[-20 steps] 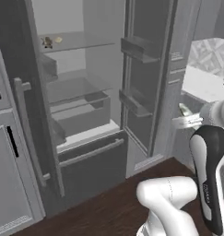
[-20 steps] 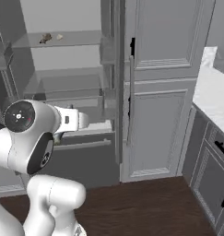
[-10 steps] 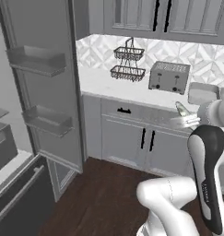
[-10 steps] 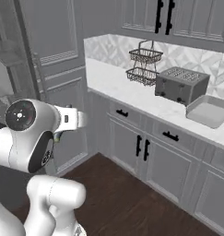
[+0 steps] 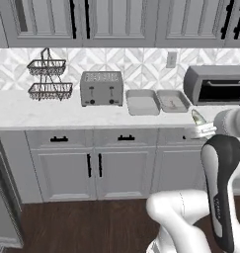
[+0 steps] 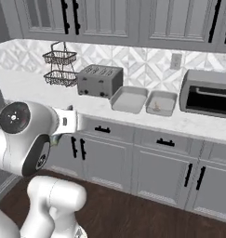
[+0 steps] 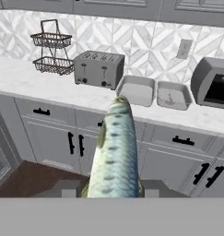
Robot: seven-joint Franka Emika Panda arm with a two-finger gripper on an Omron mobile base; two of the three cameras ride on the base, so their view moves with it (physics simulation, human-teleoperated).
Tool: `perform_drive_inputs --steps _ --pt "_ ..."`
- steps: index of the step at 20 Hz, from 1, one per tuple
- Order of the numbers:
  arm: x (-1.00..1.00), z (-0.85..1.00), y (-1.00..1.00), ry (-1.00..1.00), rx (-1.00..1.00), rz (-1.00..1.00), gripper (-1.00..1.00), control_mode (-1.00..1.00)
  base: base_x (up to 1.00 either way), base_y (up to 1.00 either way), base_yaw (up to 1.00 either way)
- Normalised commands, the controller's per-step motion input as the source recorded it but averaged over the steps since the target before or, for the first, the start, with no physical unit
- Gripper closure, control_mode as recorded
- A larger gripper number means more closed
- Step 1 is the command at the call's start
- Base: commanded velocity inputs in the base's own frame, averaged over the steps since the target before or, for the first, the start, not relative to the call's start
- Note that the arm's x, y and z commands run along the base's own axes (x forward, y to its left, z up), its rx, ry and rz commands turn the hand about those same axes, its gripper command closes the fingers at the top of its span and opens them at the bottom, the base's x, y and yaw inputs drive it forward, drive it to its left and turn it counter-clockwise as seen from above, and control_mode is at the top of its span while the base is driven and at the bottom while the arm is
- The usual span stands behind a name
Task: Place one garlic and one fish in each tupperware on the nearby counter, to pack two identical lunches.
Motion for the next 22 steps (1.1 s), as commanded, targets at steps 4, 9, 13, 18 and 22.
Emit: perform_drive_inputs --steps 4,9,13,18,22 --pt "0.00 0.00 0.00 0.00 0.00 0.00 1.00 1.00 1.00 -0.84 -0.11" --pt "0.00 0.00 0.00 0.00 0.00 0.00 1.00 1.00 1.00 -0.23 -0.39" --pt "0.00 0.00 0.00 0.00 0.00 0.00 1.00 1.00 1.00 0.23 -0.13" --pt "0.20 -0.18 -0.01 0.08 -0.01 0.00 1.00 -1.00 0.80 0.00 -0.01" --pt "1.00 -1.00 -0.31 0.37 -0.06 0.00 1.00 -1.00 0.00 0.00 0.00"
